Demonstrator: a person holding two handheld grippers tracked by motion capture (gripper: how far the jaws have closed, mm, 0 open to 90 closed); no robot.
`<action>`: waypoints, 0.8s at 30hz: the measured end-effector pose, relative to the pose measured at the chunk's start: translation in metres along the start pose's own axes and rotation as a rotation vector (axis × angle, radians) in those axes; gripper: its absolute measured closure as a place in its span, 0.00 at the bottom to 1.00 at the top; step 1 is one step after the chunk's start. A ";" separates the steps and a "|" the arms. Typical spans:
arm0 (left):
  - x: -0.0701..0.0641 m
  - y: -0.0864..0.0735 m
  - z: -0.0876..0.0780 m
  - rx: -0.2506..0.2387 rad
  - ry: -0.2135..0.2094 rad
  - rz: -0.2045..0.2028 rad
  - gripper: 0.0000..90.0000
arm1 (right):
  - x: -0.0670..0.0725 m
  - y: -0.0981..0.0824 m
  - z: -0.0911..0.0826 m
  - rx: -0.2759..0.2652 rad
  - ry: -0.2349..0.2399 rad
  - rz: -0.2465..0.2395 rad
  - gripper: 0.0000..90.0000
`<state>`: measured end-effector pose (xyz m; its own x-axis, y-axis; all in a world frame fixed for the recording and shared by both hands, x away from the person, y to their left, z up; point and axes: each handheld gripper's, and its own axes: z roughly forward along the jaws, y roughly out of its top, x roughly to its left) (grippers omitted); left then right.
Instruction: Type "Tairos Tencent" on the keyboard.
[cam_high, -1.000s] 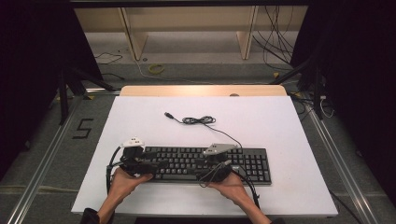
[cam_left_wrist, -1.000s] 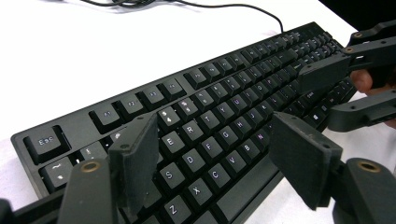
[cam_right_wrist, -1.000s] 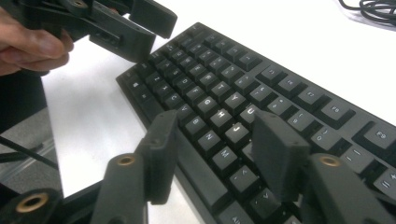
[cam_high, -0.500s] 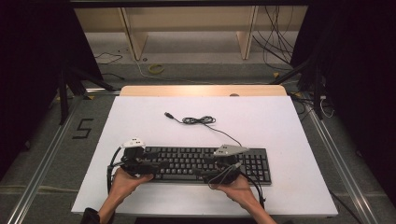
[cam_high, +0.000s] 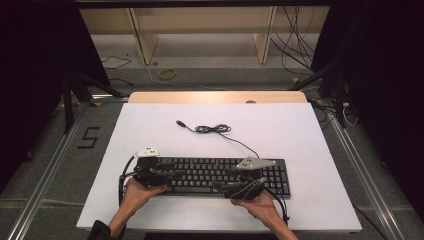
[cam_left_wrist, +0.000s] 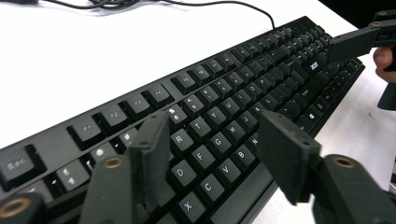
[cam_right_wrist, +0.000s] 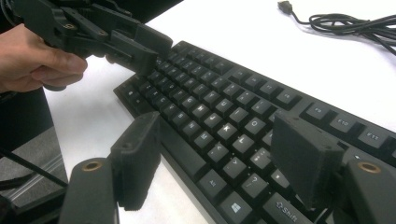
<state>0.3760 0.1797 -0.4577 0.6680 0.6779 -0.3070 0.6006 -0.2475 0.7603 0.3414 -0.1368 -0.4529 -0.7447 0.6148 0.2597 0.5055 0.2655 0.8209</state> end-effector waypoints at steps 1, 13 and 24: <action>-0.001 0.001 0.002 0.001 0.003 0.001 0.53 | 0.000 -0.001 -0.001 -0.003 -0.001 -0.001 0.38; 0.000 0.004 0.020 0.038 0.010 0.040 0.76 | -0.001 -0.004 -0.010 -0.020 -0.015 0.000 0.35; -0.003 0.008 0.035 0.072 0.024 0.085 0.94 | -0.001 -0.009 -0.017 -0.022 -0.022 -0.002 0.35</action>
<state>0.3946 0.1519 -0.4703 0.7075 0.6687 -0.2286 0.5727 -0.3529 0.7399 0.3306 -0.1524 -0.4519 -0.7357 0.6308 0.2467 0.4940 0.2505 0.8326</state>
